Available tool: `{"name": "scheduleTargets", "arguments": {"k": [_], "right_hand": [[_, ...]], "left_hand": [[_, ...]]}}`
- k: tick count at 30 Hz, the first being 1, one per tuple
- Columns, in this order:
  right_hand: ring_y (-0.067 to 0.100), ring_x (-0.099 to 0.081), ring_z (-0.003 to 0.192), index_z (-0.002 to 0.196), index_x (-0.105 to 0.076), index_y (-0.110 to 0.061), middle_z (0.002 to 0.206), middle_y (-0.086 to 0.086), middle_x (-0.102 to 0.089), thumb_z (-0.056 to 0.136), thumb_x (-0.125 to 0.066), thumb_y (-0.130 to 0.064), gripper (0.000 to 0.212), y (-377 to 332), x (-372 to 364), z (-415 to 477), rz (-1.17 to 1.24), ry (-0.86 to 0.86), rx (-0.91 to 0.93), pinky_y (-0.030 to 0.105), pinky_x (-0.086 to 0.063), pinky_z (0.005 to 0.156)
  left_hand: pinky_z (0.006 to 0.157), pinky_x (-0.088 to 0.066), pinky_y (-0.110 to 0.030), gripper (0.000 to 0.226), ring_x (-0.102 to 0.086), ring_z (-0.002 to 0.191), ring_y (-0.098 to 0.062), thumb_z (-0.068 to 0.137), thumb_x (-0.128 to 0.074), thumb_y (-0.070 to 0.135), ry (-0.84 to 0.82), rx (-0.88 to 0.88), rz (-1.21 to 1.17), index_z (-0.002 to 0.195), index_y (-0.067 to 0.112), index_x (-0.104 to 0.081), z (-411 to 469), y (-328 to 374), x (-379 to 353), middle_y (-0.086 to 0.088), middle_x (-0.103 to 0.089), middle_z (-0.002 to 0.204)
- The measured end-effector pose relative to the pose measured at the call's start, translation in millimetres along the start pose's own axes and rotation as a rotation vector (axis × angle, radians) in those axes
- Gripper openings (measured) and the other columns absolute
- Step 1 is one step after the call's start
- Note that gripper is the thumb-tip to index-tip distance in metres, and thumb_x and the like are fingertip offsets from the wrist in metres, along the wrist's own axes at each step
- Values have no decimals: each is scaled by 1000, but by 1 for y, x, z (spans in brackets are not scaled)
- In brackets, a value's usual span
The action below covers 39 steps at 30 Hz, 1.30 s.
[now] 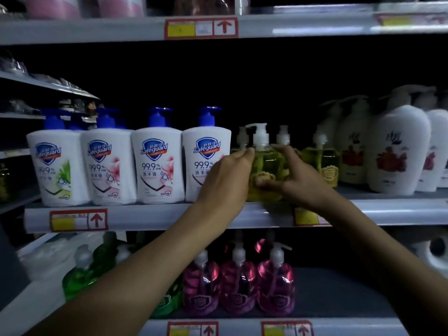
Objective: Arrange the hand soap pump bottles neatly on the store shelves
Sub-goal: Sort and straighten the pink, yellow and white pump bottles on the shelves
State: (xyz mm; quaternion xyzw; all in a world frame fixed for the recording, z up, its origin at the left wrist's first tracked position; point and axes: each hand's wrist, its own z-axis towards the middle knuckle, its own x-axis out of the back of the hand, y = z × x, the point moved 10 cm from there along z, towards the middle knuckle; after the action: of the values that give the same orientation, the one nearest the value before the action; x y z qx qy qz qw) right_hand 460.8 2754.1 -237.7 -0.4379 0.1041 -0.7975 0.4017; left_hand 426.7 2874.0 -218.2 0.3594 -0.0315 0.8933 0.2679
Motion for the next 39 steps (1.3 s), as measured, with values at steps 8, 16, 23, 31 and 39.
{"name": "scheduleTargets", "arguments": {"k": [8, 16, 23, 31, 39], "right_hand": [[16, -53, 105, 150, -16, -35, 145, 5, -45, 81, -73, -34, 90, -7, -17, 3, -5, -102, -4, 23, -35, 87], [39, -50, 112, 138, -43, -15, 121, 18, -52, 87, -58, -35, 57, -29, -3, -44, -421, 339, 80, 42, -45, 88], [27, -59, 67, 85, -64, -14, 78, 4, -59, 82, -49, -25, 19, 8, -180, -216, -161, -124, 229, 37, -47, 54], [31, -53, 120, 134, -50, -13, 135, 13, -53, 91, -50, -27, 45, 202, -370, -344, -389, -1105, -448, 35, -45, 95], [35, -50, 121, 138, -44, -8, 137, 20, -48, 87, -65, -17, 56, 189, -431, -277, -12, -881, -584, 38, -43, 100]], "left_hand": [[108, -38, -42, 68, -43, 131, -30, 87, -48, -9, -28, 17, 77, 149, 11, -29, -11, -7, 8, -9, -40, 148], [79, -55, -47, 42, -60, 105, -35, 84, -49, -2, 214, -160, 186, 126, 1, -56, -64, 1, 25, -15, -58, 128], [51, -41, -36, 21, -52, 59, -24, 81, -47, 2, -247, -617, 131, 69, 13, -60, -282, -1, -97, -6, -58, 70], [58, -38, -29, 14, -61, 77, -33, 81, -50, 3, -1265, 534, -27, 68, 8, -53, -436, -200, -290, -21, -61, 80], [88, -50, -34, 83, -49, 119, -19, 80, -60, -3, -1005, 913, -566, 148, 31, -27, -465, -252, -367, 6, -38, 143]]}}
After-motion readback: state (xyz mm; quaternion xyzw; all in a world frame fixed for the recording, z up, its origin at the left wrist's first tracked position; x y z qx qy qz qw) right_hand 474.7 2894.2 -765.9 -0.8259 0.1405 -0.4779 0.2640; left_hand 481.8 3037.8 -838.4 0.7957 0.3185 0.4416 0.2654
